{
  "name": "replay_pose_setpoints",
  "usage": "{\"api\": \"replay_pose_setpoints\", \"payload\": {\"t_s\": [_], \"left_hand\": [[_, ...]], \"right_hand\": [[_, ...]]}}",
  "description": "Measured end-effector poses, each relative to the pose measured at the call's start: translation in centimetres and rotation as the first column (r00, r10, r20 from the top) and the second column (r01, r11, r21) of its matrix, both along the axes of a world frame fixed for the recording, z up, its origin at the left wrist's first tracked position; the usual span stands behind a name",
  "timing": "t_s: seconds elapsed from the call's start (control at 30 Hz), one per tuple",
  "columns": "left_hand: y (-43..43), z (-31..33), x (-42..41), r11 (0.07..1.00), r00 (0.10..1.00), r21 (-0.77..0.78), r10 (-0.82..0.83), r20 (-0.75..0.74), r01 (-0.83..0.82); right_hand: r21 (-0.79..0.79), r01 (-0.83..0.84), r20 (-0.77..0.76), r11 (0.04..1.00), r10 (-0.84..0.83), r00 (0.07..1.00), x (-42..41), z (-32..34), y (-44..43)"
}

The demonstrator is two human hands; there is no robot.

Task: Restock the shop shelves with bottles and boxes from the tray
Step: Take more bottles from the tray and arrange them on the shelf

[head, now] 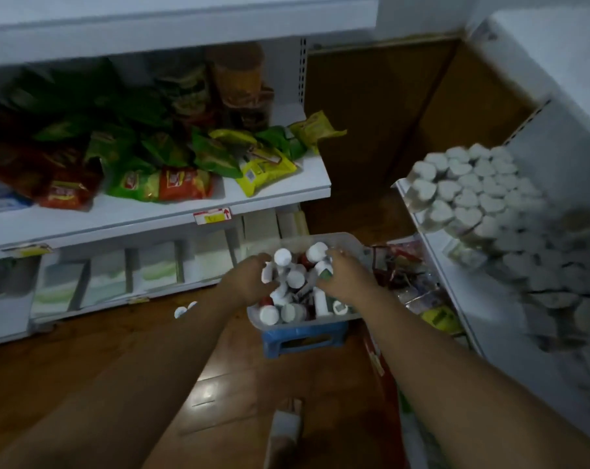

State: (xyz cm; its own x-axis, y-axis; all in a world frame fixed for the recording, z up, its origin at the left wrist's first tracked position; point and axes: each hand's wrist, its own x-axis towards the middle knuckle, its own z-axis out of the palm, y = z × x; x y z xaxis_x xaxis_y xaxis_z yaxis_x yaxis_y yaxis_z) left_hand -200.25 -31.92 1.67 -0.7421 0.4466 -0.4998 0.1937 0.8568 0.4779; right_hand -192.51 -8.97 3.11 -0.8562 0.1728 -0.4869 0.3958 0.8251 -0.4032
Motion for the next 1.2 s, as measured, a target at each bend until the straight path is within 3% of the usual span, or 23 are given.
{"api": "replay_pose_setpoints", "payload": {"t_s": [0.2,0.37,0.53,0.63,0.7,0.77,0.8,0.87,0.97,1.07,1.2], "left_hand": [[2.3,-10.9,-1.0,0.998,0.996,0.004,-0.066,0.067,0.066],[4.0,-14.4,-1.3,0.993,0.989,-0.055,-0.108,-0.098,0.103],[4.0,-13.9,-1.5,1.0,0.998,-0.03,-0.006,-0.055,0.005],[2.7,-10.6,-2.0,0.983,0.984,0.07,0.172,-0.046,-0.169],[1.9,-7.1,-2.0,0.92,0.943,0.213,0.331,0.022,-0.328],[1.6,-2.9,-1.4,0.725,0.844,0.433,0.483,0.234,-0.536],[1.9,-0.6,-0.8,0.588,0.783,0.518,0.483,0.392,-0.621],[2.8,4.2,0.7,0.4,0.738,0.621,0.338,0.583,-0.674],[5.0,11.3,3.0,0.31,0.796,0.736,0.155,0.585,-0.602],[7.8,18.8,5.9,0.243,0.827,0.8,0.024,0.561,-0.549],[11.3,28.6,11.3,0.141,0.819,0.855,-0.247,0.518,-0.499]], "right_hand": [[0.031,-0.207,0.013,0.978,0.207,0.978,-3.0,-11.1,-2.5],[0.112,-0.354,0.034,0.929,0.352,0.935,-4.8,-15.4,-3.5],[-0.037,-0.216,-0.03,0.976,0.215,0.976,-5.6,-16.7,-3.6],[-0.246,0.018,-0.173,0.969,-0.062,0.983,-5.0,-15.7,-3.4],[-0.443,0.226,-0.213,0.867,-0.347,0.914,-4.2,-12.3,-2.8],[-0.653,0.388,-0.14,0.651,-0.606,0.783,-2.9,-7.2,-2.3],[-0.737,0.412,-0.101,0.535,-0.691,0.716,-2.1,-4.8,-2.0],[-0.862,0.358,-0.067,0.359,-0.78,0.622,-0.1,0.6,-1.4],[-0.951,0.234,-0.043,0.2,-0.84,0.541,2.7,9.5,-0.4],[-0.995,0.072,-0.026,0.074,-0.856,0.517,6.4,18.4,1.0],[-0.996,-0.082,-0.021,-0.021,-0.876,0.482,13.4,28.5,2.9]]}}
